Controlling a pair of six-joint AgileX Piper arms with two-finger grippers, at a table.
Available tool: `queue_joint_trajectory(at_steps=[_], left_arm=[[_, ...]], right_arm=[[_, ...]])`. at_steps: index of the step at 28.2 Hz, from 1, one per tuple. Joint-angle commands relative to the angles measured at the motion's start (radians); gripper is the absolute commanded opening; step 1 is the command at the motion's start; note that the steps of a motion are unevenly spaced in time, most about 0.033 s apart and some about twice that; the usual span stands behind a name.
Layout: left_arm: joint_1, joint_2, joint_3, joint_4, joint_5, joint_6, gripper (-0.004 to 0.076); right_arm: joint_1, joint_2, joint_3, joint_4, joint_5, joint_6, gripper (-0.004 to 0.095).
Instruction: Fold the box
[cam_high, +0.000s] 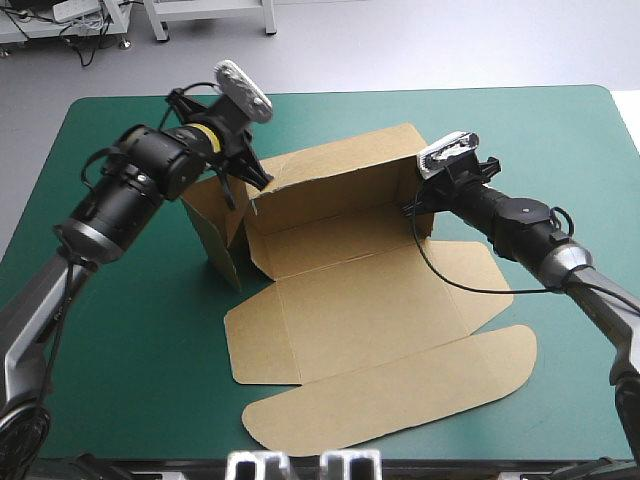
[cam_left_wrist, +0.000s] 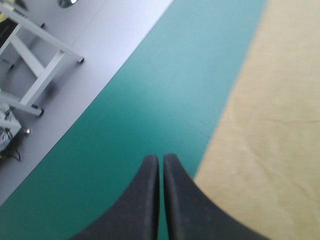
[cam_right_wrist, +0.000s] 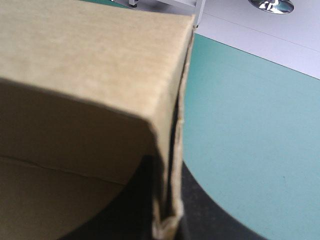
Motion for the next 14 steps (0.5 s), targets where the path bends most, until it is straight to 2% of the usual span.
queue_joint_trajectory(at_steps=[1,4,6,7,12,14], left_arm=[[0.148,-0.055,-0.092,-0.125,-0.029,-0.046,0.0002],[0.262,-0.057,-0.102,-0.213,0.017,-0.046,0.0002],[0.339,-0.057,-0.099,-0.255,0.062,-0.046,0.0001],[0.369,-0.057,-0.095,-0.281,0.081,-0.046,0.0001],[0.442,-0.057,-0.078,-0.379,0.136,-0.006,0.0002],[0.443,-0.057,-0.078,-0.400,0.153,0.009,0.0001]], right_arm=[[-0.004,-0.058,-0.033,0.002,0.002,0.000,-0.0020],[-0.004,-0.073,-0.033,-0.043,0.032,0.047,-0.0020],[-0.004,-0.080,-0.035,-0.150,0.086,0.133,-0.0020],[-0.006,-0.080,-0.040,-0.236,0.121,0.188,-0.0020],[-0.052,-0.055,-0.143,-0.722,0.442,0.629,-0.0020],[-0.060,-0.051,-0.195,-0.868,0.539,0.798,-0.0020]])
